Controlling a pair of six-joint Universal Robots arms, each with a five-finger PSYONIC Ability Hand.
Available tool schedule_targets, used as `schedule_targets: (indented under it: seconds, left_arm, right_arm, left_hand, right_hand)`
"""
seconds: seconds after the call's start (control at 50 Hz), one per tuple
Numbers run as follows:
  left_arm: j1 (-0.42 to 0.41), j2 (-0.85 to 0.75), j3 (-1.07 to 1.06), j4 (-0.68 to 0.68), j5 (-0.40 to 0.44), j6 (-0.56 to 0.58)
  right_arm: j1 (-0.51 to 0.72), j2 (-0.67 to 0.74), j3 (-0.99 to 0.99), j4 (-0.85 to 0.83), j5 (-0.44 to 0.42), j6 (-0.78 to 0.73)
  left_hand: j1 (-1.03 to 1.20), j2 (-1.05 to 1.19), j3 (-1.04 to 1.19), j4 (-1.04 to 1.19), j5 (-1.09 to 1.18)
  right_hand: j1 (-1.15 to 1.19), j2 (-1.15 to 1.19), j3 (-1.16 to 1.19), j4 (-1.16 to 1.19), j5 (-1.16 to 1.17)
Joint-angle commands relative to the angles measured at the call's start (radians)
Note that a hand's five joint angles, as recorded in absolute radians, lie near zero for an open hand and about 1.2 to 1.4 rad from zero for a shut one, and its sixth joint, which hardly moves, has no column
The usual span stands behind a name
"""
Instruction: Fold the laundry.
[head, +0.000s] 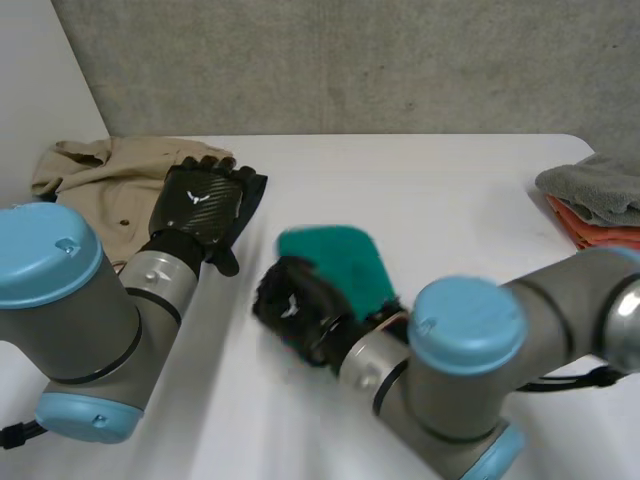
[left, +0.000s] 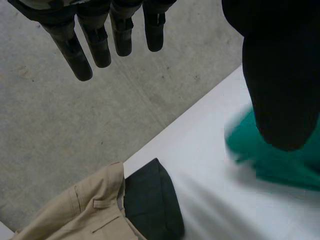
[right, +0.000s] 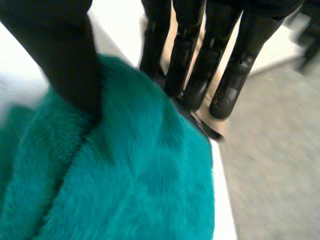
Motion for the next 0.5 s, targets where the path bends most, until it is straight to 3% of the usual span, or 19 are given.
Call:
schedule_targets:
  seconds: [0.02, 0.08, 0.1, 0.18, 0.22, 0.3, 0.4, 0.5]
  left_arm:
    - [-0.020, -0.029, 0.050, 0.006, -0.004, -0.033]
    - [-0.043, -0.054, 0.085, 0.004, -0.004, -0.063]
    - [-0.050, -0.062, 0.096, 0.004, -0.003, -0.072]
    - [-0.103, -0.109, 0.144, 0.004, -0.001, -0.120]
    - [-0.127, -0.147, 0.173, -0.004, -0.001, -0.141]
    - [-0.162, -0.224, 0.213, -0.020, -0.009, -0.151]
    - [-0.181, -0.284, 0.225, -0.082, -0.027, -0.145]
    - [-0.178, -0.335, 0.257, -0.172, -0.084, -0.139]
  right_arm:
    - [-0.008, -0.011, 0.008, -0.007, 0.074, 0.163]
    - [-0.071, -0.074, 0.010, -0.003, 0.117, 0.352]
    - [-0.135, -0.121, 0.013, 0.001, 0.136, 0.498]
    - [-0.257, -0.183, -0.001, 0.057, 0.136, 0.809]
    - [-0.286, -0.185, -0.014, 0.112, 0.127, 0.888]
    - [-0.304, -0.102, -0.112, 0.247, 0.111, 0.925]
    - [-0.298, 0.042, -0.250, 0.422, 0.101, 0.835]
    - [-0.297, 0.150, -0.340, 0.478, 0.099, 0.802]
  left_hand:
    - [-0.028, -0.030, -0.036, -0.029, -0.049]
    - [-0.028, -0.030, -0.036, -0.029, -0.049]
    - [-0.027, -0.029, -0.035, -0.029, -0.048]
    - [-0.025, -0.026, -0.032, -0.026, -0.045]
    - [-0.022, -0.023, -0.030, -0.023, -0.042]
    - [-0.016, -0.017, -0.024, -0.017, -0.036]
    - [-0.013, -0.014, -0.021, -0.014, -0.033]
    - [-0.007, -0.008, -0.015, -0.008, -0.027]
  right_hand:
    - [-0.462, -0.604, -0.611, -0.633, -0.647]
    - [-0.462, -0.604, -0.611, -0.633, -0.647]
    - [-0.462, -0.604, -0.611, -0.633, -0.647]
    - [-0.462, -0.604, -0.611, -0.633, -0.647]
    - [-0.462, -0.604, -0.611, -0.633, -0.647]
    - [-0.462, -0.604, -0.611, -0.633, -0.647]
    - [-0.462, -0.604, -0.611, -0.633, -0.647]
    - [-0.462, -0.604, -0.611, -0.633, -0.647]
